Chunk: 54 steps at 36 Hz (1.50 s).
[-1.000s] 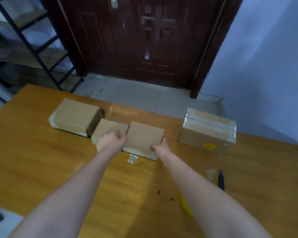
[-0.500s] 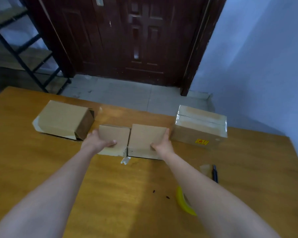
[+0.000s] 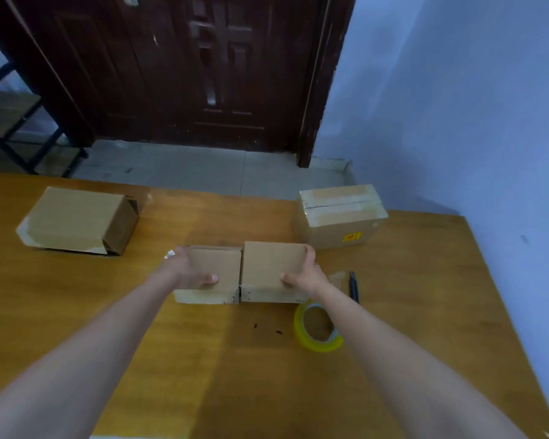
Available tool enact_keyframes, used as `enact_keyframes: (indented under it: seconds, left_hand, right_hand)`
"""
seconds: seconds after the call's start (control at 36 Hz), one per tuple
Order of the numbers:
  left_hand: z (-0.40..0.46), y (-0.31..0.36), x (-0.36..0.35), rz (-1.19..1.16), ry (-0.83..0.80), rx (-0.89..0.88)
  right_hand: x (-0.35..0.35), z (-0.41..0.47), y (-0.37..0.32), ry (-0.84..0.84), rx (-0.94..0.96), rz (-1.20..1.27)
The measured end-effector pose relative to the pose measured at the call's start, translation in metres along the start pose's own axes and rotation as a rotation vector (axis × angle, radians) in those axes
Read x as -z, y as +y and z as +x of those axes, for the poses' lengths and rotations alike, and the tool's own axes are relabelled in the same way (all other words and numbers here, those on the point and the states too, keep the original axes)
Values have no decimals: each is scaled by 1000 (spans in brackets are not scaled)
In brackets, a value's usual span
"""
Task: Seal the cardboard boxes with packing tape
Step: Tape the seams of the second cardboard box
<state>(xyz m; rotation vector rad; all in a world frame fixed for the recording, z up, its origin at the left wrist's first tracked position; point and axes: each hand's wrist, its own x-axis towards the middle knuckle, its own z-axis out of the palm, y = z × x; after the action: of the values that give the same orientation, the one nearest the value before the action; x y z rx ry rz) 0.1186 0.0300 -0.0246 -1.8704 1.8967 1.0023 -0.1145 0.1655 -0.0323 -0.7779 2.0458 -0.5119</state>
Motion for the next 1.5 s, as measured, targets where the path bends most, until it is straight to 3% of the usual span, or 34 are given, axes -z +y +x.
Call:
enact_keyframes:
  seconds: [0.22, 0.39, 0.5, 0.78, 0.86, 1.0, 1.08, 1.19, 1.5]
  left_hand:
    - [-6, 7, -10, 33, 53, -16]
    - [-2, 2, -13, -32, 39, -19]
    - [2, 2, -17, -122, 65, -38]
    - [11, 15, -20, -221, 83, -91]
    - [14, 16, -18, -225, 99, -106]
    - [0, 19, -7, 205, 113, -261]
    - [-4, 19, -4, 488, 60, -439]
    - [2, 19, -12, 702, 55, -497]
    - [-2, -19, -21, 577, 252, -490]
  right_hand:
    - [6, -8, 10, 7, -1, 69]
    - [21, 10, 0, 192, -35, 264]
    - [29, 27, -2, 133, -39, 304]
    - [30, 54, -17, 106, 32, 170]
    - [30, 51, -14, 141, 54, 23]
    - [20, 23, -4, 308, 267, -388]
    - [1, 7, 3, 212, 355, -601]
    - [-15, 3, 7, 101, 329, -750]
    - [-23, 12, -14, 226, 296, -778]
